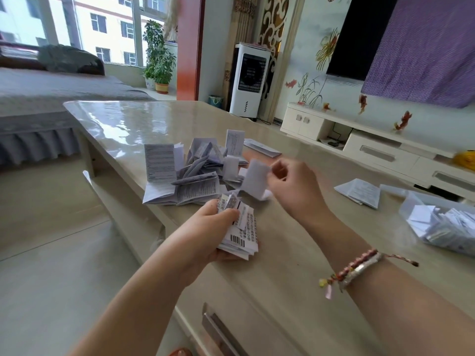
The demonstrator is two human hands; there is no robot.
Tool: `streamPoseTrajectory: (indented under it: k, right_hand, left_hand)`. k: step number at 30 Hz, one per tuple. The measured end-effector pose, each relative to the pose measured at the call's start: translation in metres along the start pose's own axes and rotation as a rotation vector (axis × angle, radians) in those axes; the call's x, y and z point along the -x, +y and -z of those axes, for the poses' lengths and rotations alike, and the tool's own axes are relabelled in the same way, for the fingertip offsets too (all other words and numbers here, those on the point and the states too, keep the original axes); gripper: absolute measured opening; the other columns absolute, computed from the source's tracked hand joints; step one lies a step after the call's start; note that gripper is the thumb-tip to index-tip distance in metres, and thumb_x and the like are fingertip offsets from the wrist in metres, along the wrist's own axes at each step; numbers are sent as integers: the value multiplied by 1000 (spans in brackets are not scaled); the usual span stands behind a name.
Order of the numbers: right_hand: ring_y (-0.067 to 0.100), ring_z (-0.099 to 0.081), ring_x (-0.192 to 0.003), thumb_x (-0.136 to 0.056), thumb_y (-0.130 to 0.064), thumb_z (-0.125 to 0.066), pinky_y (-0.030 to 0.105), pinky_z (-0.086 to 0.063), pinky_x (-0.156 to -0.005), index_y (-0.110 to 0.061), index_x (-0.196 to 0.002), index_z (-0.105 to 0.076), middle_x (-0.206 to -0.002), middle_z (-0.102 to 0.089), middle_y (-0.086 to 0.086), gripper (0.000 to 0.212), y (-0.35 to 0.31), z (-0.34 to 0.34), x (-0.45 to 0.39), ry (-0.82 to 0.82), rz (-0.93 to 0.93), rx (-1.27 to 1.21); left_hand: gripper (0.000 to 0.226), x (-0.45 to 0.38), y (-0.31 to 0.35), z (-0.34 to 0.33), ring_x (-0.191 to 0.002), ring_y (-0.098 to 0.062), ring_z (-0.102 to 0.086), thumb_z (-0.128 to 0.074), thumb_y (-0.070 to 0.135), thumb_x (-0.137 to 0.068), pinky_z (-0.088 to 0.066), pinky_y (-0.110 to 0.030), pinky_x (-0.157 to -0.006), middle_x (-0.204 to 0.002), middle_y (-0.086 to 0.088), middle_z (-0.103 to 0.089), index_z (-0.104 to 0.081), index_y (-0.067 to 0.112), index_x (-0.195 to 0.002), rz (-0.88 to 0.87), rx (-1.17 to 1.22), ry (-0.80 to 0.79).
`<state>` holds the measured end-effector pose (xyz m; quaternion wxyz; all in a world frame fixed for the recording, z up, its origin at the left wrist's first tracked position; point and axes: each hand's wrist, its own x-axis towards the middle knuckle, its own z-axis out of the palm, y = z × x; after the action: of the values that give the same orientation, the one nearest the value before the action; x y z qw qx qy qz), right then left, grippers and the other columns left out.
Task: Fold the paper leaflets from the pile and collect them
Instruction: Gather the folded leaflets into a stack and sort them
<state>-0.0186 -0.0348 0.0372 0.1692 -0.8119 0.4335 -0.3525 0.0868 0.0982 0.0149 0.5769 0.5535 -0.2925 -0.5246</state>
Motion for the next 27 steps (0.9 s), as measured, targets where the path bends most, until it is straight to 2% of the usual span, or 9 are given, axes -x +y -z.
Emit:
streamPoseTrajectory:
  k: [4, 6, 8, 10, 12, 16, 21, 25, 27]
  right_hand:
    - [12, -58, -61, -93, -14, -59, 17, -46, -56, -16, -82, -62, -74, -65, 0, 12, 4, 37, 21, 108, 23, -294]
    - [12, -58, -59, -93, -9, -58, 14, -43, -55, -14, -81, -61, -70, -65, -1, 14, 6, 49, 38, 3, -23, -509]
    - [12, -59, -60, -92, -8, -58, 19, -35, -54, -13, -80, -59, -67, -64, 0, 13, 11, 51, 52, -171, -110, -649]
    - [11, -58, -60, -92, -8, -58, 22, -31, -55, -11, -83, -59, -67, -64, 3, 9, 18, 47, 59, -306, -180, -647]
    - [10, -56, -58, -93, -6, -58, 16, -34, -54, -8, -84, -60, -66, -63, 2, 9, 22, 42, 60, -339, -229, -615]
    - [5, -55, -51, -92, -2, -58, 8, -37, -47, 2, -86, -62, -63, -61, 3, 9, 19, 36, 60, -303, -217, -607]
    - [5, -59, -53, -90, -3, -62, 12, -45, -51, 8, -86, -66, -65, -65, 4, 12, 13, 32, 60, -248, -137, -567]
    - [9, -60, -59, -89, -5, -65, 17, -49, -59, 4, -83, -68, -67, -65, 4, 11, 13, 30, 58, -251, -112, -526]
    - [9, -59, -58, -88, -5, -66, 17, -48, -60, 3, -82, -68, -67, -65, 2, 10, 13, 31, 58, -248, -103, -540]
  left_hand:
    - [19, 0, 2, -4, -61, -23, -70, -46, 12, -100, -60, -37, -57, -83, -11, -70, -55, 12, -117, 9, 51, 11]
    - [17, 0, 3, -9, -60, -23, -70, -46, 13, -100, -59, -39, -60, -82, -11, -70, -54, 10, -115, 8, 70, 20]
    - [19, 0, 2, -15, -66, -24, -69, -46, 15, -101, -59, -42, -68, -87, -12, -69, -54, 11, -117, -6, 70, 12]
    - [23, 1, 1, -22, -75, -25, -67, -45, 18, -101, -58, -43, -73, -98, -15, -68, -53, 14, -123, -25, 64, -25]
    - [27, 2, 0, -29, -79, -23, -67, -45, 23, -101, -58, -40, -73, -108, -16, -68, -51, 17, -126, -35, 66, -75]
    - [35, 0, -1, -36, -94, -26, -70, -45, 34, -100, -56, -46, -85, -112, -15, -69, -46, 19, -131, -32, 85, -138]
    - [41, 0, -4, -34, -96, -34, -69, -45, 40, -97, -58, -44, -80, -106, -18, -71, -46, 17, -131, -21, 97, -162]
    - [75, -3, -4, -28, -104, -35, -66, -32, 68, -84, -54, -48, -89, -110, -20, -69, -60, 10, -122, 8, 105, -197]
    - [76, -3, -3, -25, -99, -36, -67, -25, 68, -88, -53, -48, -88, -105, -20, -71, -66, 9, -114, 22, 146, -186]
